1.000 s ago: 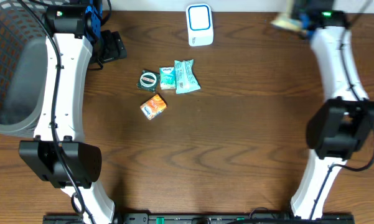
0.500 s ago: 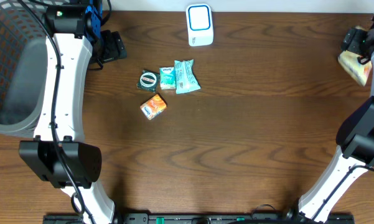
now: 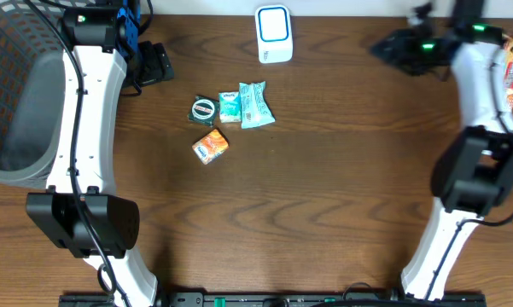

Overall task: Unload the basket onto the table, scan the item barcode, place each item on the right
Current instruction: 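Carry the snack bag to the far right and drop it, then reach the right gripper to the teal wipes pack and grasp it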

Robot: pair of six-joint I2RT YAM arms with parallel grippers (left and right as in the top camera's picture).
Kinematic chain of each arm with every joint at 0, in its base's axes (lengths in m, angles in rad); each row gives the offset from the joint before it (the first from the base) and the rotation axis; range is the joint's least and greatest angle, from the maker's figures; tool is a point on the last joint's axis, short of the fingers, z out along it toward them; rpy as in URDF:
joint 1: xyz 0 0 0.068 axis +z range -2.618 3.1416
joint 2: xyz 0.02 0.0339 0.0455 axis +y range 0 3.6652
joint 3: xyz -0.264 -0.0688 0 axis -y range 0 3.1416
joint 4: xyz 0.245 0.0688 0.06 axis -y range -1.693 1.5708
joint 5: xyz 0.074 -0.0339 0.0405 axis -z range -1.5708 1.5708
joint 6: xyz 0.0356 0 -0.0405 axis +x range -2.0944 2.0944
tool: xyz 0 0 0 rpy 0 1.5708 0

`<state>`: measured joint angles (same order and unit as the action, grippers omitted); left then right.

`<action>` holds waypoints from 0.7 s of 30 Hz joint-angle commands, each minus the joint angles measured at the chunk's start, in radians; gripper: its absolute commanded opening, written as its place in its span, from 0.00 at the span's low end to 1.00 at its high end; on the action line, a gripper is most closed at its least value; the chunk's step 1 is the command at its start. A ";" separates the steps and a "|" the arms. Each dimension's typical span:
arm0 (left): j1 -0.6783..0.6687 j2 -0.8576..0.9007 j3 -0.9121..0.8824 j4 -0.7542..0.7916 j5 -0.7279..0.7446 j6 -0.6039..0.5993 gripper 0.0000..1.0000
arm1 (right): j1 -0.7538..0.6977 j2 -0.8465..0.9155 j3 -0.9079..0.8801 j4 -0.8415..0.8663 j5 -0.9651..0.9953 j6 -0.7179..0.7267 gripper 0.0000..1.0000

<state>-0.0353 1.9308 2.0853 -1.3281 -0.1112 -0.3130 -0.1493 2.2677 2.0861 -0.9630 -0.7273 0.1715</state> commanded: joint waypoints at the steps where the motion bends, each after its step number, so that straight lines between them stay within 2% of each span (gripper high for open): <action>1: 0.002 0.010 -0.006 -0.003 -0.012 0.008 0.98 | 0.151 0.006 -0.015 -0.017 0.041 -0.031 0.54; 3: 0.002 0.010 -0.006 -0.003 -0.012 0.009 0.98 | 0.225 0.007 -0.021 -0.014 0.119 -0.031 0.56; 5: 0.002 0.010 -0.006 -0.003 -0.012 0.009 0.98 | 0.294 0.011 -0.033 0.006 0.171 -0.018 0.78; 7: 0.002 0.010 -0.006 -0.003 -0.012 0.008 0.98 | 0.357 0.016 -0.059 0.057 0.212 0.035 0.83; 12: 0.002 0.010 -0.006 -0.003 -0.012 0.008 0.98 | 0.469 0.032 -0.146 0.216 0.305 0.156 0.81; 17: 0.002 0.010 -0.006 -0.003 -0.012 0.008 0.98 | 0.516 0.071 -0.221 0.340 0.348 0.174 0.81; 18: 0.002 0.010 -0.006 -0.003 -0.012 0.008 0.98 | 0.520 0.091 -0.235 0.353 0.338 0.177 0.75; 21: 0.002 0.010 -0.006 -0.003 -0.012 0.008 0.98 | 0.524 0.134 -0.238 0.362 0.288 0.174 0.73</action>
<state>-0.0353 1.9308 2.0853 -1.3281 -0.1112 -0.3130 0.3725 2.3486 1.8622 -0.6125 -0.4194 0.3271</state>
